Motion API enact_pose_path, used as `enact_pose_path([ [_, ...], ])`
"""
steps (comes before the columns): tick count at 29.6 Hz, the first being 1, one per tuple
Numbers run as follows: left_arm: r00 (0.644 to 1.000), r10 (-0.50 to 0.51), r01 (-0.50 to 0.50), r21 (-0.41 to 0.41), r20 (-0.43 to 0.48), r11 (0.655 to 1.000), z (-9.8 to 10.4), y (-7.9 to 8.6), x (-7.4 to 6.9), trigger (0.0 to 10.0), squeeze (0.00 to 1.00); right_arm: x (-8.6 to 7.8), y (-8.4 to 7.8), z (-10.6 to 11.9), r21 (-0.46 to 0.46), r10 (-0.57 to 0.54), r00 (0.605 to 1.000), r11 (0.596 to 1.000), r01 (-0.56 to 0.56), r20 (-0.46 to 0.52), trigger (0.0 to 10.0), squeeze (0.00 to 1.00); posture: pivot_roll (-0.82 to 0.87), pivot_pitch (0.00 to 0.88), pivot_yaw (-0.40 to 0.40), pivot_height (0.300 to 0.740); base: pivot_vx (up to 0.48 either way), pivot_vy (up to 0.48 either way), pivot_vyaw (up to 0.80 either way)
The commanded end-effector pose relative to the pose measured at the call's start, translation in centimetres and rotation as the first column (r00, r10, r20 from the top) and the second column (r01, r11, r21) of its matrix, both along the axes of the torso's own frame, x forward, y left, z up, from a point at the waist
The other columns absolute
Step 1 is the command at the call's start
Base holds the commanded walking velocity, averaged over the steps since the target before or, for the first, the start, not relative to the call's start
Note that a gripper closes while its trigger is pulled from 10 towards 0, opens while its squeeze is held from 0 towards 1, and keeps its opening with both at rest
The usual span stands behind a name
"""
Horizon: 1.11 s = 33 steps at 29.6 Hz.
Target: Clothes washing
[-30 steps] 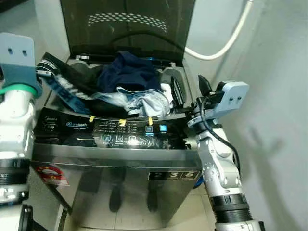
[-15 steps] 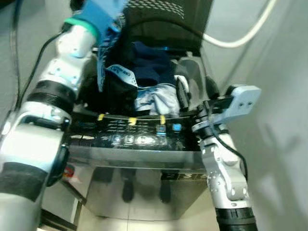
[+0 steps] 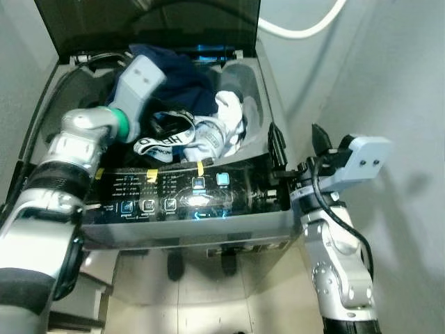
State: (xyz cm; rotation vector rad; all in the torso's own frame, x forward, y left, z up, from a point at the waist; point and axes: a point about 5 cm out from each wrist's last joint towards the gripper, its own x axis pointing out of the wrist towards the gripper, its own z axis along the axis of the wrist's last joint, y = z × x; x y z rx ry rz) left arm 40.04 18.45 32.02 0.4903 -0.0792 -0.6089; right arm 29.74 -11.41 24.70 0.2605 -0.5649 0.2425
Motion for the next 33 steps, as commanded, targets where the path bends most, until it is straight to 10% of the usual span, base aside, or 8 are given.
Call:
enact_pose_path([
  [1,1.0,0.004,-0.004,0.002,-0.013,1.0,-0.1,0.7,-0.3,10.0,1.0,-0.2,0.3,0.1,0.002,0.013,1.0,1.0,-0.013,-0.002,10.0,0.0,0.06,0.252,0.067,0.74,0.0,0.0,0.0],
  [4,0.985,-0.099,0.115,-0.119,0.139,0.986,3.1,-0.1,-2.3,10.0,1.0,-0.1,0.6,0.0,0.004,0.026,1.0,1.0,-0.026,-0.004,10.0,0.0,0.07,0.242,0.061,0.74,0.0,0.0,0.0],
  [6,0.886,-0.266,0.365,-0.216,0.38,0.906,7.5,-1.1,-6.9,10.0,1.0,-0.1,1.0,0.0,0.006,0.04,0.999,0.999,-0.04,-0.008,10.0,0.0,0.07,0.238,0.062,0.74,0.0,0.0,0.0],
  [9,0.821,-0.342,0.489,-0.253,0.457,0.835,9.1,-1.7,-9.4,10.0,1.0,0.0,1.0,0.0,0.007,0.043,0.999,0.999,-0.042,-0.011,10.0,0.0,0.08,0.236,0.06,0.74,0.0,0.0,0.0],
  [10,0.789,-0.425,0.56,-0.235,0.444,0.795,9.1,-2.2,-10.5,10.0,0.0,0.0,1.0,0.0,0.007,0.043,0.999,0.999,-0.043,-0.012,10.0,0.0,0.08,0.234,0.06,0.74,0.0,0.0,0.0],
  [15,0.709,-0.607,0.686,-0.15,0.36,0.712,7.9,-3.3,-13.1,10.0,0.0,0.1,1.1,0.1,0.006,0.046,0.999,0.999,-0.046,-0.012,10.0,0.0,0.08,0.232,0.059,0.74,0.0,0.0,0.0],
  [24,0.818,-0.346,0.356,0.069,0.459,0.932,4.3,-5.1,-12.8,10.0,0.0,0.3,1.2,-0.2,0.004,0.06,0.998,0.998,-0.06,-0.018,10.0,0.0,0.09,0.212,0.046,0.74,0.0,0.0,0.0],
  [33,0.906,-0.021,0.17,-0.317,0.424,0.933,1.5,-6.0,-11.4,10.0,0.0,0.6,1.5,0.3,-0.001,0.043,0.999,0.999,-0.043,0.01,10.0,0.0,0.07,0.136,0.05,0.74,0.0,0.0,0.0],
])
